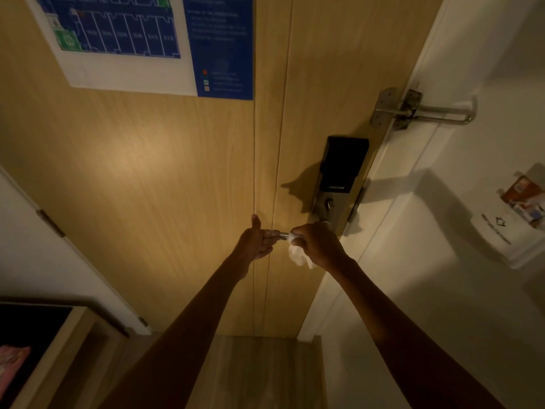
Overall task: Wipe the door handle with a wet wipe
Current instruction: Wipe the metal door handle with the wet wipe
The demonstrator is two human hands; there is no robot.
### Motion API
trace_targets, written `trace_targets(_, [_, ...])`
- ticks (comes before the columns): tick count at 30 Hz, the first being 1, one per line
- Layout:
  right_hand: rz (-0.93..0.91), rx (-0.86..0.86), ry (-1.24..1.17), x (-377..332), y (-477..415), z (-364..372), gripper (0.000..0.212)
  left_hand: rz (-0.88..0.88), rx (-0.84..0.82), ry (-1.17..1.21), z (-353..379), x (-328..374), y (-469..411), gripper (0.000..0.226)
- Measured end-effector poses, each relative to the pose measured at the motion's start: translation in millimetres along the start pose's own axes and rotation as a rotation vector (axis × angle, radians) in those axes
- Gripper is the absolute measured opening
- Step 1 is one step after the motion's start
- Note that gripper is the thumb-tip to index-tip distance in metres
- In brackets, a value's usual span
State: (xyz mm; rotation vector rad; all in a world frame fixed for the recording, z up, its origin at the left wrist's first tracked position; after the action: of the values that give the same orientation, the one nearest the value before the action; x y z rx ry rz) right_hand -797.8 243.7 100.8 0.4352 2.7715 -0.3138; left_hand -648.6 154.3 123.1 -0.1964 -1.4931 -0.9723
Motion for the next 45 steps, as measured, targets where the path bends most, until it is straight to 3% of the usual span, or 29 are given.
trace_targets(8, [-0.114, 0.016, 0.089, -13.7, 1.6, -2.7, 0.022, 0.035, 0.027, -0.015, 2.1, -5.1, 1.4, 0.072])
trace_targets(19, [-0.078, 0.030, 0.126, -13.8, 8.3, -2.0, 0.018, 0.077, 0.045, -0.029, 0.5, -10.8, -4.3, 0.068])
trace_targets(22, [-0.004, 0.039, 0.036, -0.1, 16.3, -11.6, 0.020, 0.057, 0.046, -0.011, -0.9, -10.6, -7.9, 0.066])
trace_targets(27, [0.055, 0.106, 0.082, 8.4, 19.9, -13.2, 0.012, 0.068, 0.050, 0.021, 2.5, -11.0, -7.0, 0.069])
trace_targets(30, [-0.007, 0.097, 0.219, -18.5, 17.4, -5.1, 0.016, 0.090, 0.052, 0.025, 2.9, -13.5, -8.0, 0.066])
trace_targets(36, [0.040, 0.155, 0.119, 18.2, 31.1, -22.1, 0.023, 0.099, 0.071, 0.017, 3.7, -13.6, -9.6, 0.064])
trace_targets(40, [-0.024, 0.200, 0.151, -5.9, 29.4, -17.9, 0.015, 0.100, 0.081, 0.051, 7.8, -13.6, -10.0, 0.061])
trace_targets(45, [0.015, 0.265, 0.057, 9.4, 42.5, -19.7, 0.027, -0.006, -0.005, 0.192, 4.4, -7.3, -17.6, 0.080])
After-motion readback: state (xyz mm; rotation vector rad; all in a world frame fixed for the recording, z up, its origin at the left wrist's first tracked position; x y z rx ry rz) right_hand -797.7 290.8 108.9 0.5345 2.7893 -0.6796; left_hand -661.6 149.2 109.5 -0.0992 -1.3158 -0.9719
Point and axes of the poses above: each hand's wrist, its own y-axis away from the middle knuckle, its own z-axis out of the palm, x = y × z, the point moved 1 cm from there along -y, towards the middle knuckle, and after that the axes turned 3 degrees about -x, right-handed, at the moved point
